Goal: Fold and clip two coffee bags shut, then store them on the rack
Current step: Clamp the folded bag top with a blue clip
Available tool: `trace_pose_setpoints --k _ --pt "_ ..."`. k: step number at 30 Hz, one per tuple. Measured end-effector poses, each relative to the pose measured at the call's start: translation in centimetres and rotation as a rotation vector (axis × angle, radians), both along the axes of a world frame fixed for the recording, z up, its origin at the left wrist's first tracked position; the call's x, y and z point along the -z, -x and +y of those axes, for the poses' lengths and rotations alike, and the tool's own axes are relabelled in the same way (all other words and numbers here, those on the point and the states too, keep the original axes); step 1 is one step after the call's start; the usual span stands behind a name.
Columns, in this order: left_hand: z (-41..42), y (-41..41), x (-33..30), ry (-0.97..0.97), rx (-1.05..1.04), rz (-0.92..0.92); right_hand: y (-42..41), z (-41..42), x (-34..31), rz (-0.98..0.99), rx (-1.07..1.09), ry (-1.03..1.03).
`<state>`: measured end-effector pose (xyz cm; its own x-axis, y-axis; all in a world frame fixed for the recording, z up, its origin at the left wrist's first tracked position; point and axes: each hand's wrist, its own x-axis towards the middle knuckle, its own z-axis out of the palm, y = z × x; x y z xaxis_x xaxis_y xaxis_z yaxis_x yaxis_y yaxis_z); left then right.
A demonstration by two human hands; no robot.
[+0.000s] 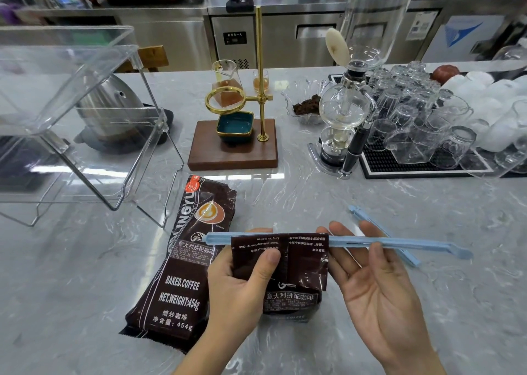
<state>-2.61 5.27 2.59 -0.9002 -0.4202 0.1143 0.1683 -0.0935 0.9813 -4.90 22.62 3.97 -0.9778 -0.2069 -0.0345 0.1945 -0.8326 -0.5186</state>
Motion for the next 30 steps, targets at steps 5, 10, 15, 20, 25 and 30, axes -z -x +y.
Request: trace_pose_setpoints --k 5,10,15,20,25,30 --pt "-0.3 0.5 -0.1 0.003 -0.016 -0.031 -0.5 -0.1 0.0 0.12 0.123 -0.301" --pt "-0.5 0.8 0.0 -0.01 0.004 -0.041 -0.3 -0.2 -0.5 0.222 0.167 -0.584" --pt "-0.4 0.6 -0.1 0.012 0.006 -0.026 -0.1 -0.4 -1.1 0.33 0.195 -0.735" --pt "0.0 0.5 0.7 0.027 0.049 -0.005 0.5 -1.2 -1.0 0.441 0.199 -0.852" --pt "0.0 0.2 0.5 0.062 0.119 0.064 0.8 -2.1 -1.6 0.516 0.201 -0.987" --pt "-0.1 0.1 0.2 0.053 0.134 0.084 1.0 -2.0 -1.4 0.549 0.185 -1.048"
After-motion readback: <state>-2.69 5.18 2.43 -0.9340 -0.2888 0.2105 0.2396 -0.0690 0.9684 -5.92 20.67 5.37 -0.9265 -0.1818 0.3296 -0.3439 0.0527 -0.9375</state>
